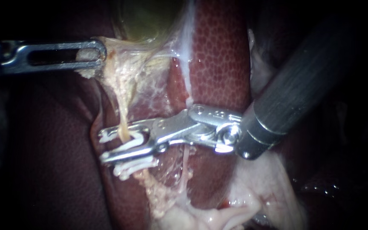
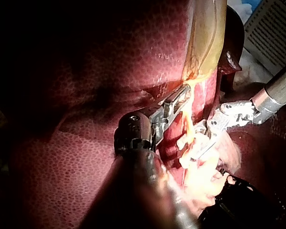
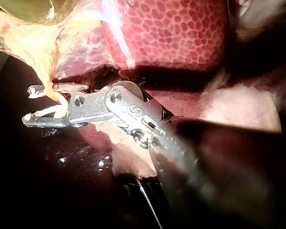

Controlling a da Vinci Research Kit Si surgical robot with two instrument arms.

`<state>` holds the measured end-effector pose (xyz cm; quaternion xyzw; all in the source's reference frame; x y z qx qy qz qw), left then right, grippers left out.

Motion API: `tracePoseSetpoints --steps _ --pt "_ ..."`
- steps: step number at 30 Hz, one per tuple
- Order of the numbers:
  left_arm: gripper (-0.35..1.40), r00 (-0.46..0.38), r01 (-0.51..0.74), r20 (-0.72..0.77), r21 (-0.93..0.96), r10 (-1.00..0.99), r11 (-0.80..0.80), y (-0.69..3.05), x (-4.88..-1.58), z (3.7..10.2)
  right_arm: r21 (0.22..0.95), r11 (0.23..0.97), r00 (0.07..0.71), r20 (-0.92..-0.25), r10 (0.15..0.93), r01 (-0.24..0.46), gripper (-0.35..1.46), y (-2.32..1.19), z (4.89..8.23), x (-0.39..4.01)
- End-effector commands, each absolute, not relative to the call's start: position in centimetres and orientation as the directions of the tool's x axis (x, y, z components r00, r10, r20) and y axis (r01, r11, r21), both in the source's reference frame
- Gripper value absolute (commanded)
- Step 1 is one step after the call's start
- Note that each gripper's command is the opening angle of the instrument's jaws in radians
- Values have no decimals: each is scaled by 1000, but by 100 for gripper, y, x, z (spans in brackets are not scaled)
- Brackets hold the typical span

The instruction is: Clipping third clip left tube

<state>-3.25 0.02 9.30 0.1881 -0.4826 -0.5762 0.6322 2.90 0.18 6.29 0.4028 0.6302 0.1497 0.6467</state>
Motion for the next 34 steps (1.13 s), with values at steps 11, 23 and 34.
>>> tracePoseSetpoints --steps 11,23,34 --pt "-16 -130 547 394 794 -910 265 2 -325 931 710 630 169 -695 699 315 -35 18 632 283" --pt "-16 -130 547 394 794 -910 265 2 -325 931 719 621 186 -688 702 312 -35 17 632 282" --pt "-16 -130 547 394 794 -910 265 2 -325 932 719 621 187 -688 702 312 -35 17 632 281"
